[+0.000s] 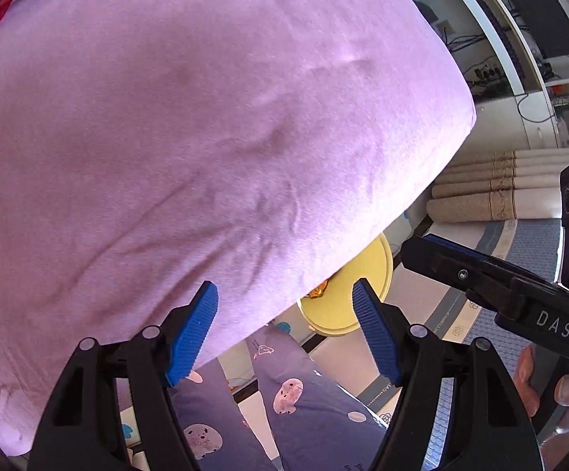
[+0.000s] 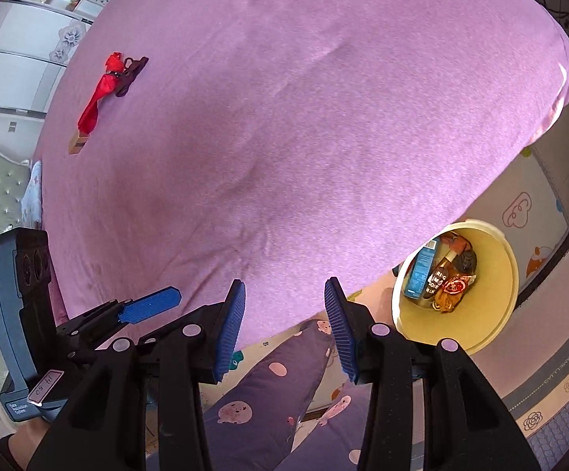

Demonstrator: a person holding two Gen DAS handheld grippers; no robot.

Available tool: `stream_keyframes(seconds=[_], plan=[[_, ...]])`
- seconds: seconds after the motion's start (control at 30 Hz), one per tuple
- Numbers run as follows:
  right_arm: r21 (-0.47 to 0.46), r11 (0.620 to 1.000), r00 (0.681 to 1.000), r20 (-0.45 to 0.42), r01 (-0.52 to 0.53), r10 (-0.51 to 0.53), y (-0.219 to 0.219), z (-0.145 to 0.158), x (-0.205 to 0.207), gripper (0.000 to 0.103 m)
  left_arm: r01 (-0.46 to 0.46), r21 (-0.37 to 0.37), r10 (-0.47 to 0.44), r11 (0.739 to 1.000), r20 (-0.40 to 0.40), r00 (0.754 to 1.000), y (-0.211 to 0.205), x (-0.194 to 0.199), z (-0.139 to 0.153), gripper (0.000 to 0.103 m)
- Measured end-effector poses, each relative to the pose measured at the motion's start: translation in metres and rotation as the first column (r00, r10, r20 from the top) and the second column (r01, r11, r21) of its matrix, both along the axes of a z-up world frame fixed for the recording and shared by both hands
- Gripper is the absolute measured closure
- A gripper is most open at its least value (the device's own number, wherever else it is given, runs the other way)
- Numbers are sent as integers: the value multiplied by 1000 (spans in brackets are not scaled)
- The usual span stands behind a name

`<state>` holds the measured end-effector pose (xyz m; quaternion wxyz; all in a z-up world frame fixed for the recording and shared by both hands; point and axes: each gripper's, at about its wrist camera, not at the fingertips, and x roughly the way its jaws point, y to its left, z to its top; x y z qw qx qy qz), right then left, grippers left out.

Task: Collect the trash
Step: 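Move both open tools back over the red pouch and strap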

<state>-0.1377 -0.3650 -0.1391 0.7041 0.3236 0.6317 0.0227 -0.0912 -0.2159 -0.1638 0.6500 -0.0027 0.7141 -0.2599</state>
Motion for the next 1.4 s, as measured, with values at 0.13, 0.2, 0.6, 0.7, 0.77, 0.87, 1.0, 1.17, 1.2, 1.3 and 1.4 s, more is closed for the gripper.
stream_keyframes(seconds=[0.13,0.2,0.6,0.7,0.77,0.87,1.0,1.17,1.2,1.3,1.4], plan=[[8,999,999,21,-36,36,35,5,33,61,-74,-2,74,997,29,997,46,28,7,32],[8,998,998,31,-56,56,53,8,49,61,-120,-7,120,993,46,992,70,43,12,32],[-25,981,975,112,-190,192,126,37,146,61,-358,-78,365,931,114,924,173,130,40,32],[-33,977,969,130,-208,211,132,41,174,61,-398,-94,407,913,122,905,184,151,46,32],[-33,975,965,140,-218,220,134,43,193,61,-420,-102,431,902,127,893,189,165,47,32],[-29,971,961,142,-236,238,137,40,223,61,-454,-105,464,885,125,877,195,186,45,32],[-25,965,955,136,-261,262,141,31,264,61,-504,-107,514,857,103,852,203,217,36,32],[-22,958,951,116,-285,285,144,14,315,61,-573,-104,581,813,86,809,212,266,19,32],[-23,957,951,111,-289,289,144,10,325,61,-590,-105,598,801,78,798,213,275,15,32],[-26,955,950,99,-295,296,146,-4,355,61,-634,-112,642,765,64,764,220,306,3,32],[-20,957,953,86,-291,292,147,-17,384,61,-681,-126,690,721,33,723,228,332,-9,32]])
